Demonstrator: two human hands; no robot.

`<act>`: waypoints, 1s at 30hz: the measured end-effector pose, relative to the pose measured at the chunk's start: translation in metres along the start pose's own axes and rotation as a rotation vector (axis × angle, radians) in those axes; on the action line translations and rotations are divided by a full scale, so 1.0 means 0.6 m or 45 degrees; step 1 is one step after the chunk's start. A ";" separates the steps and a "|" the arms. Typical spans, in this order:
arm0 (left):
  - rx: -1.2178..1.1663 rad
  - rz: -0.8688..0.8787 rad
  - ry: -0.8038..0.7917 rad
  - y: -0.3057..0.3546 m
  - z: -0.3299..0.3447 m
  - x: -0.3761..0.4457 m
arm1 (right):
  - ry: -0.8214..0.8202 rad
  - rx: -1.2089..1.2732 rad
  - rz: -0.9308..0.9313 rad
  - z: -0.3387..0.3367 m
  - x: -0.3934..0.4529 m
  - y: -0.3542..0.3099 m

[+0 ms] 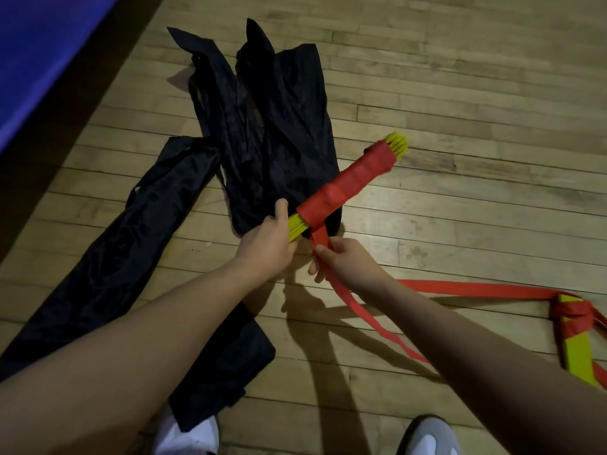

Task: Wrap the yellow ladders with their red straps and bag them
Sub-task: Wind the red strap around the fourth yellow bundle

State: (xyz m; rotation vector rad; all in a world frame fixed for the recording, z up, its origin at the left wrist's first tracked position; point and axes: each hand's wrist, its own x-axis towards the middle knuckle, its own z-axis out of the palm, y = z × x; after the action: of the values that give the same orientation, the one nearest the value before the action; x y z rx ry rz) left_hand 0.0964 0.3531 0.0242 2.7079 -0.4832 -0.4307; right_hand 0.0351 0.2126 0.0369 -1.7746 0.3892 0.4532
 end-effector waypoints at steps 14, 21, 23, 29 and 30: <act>0.116 0.097 -0.242 0.012 -0.008 0.013 | 0.273 0.210 0.017 -0.021 0.004 -0.004; 0.184 0.202 -0.132 0.004 -0.021 0.011 | 0.191 0.273 0.026 -0.015 -0.003 0.010; 0.098 0.219 -0.182 0.002 -0.035 0.018 | 0.172 0.287 0.004 -0.017 -0.007 0.005; 0.107 0.223 -0.165 0.005 -0.047 0.012 | 0.133 0.337 -0.017 -0.017 -0.011 -0.011; 0.185 0.232 -0.111 0.007 -0.046 0.012 | 0.115 0.328 -0.012 -0.017 -0.010 -0.011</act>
State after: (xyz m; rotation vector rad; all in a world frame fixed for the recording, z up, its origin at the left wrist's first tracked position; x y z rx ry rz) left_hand 0.1113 0.3546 0.0489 2.7586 -0.8070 -0.4821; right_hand 0.0342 0.2046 0.0476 -1.5492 0.4808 0.3025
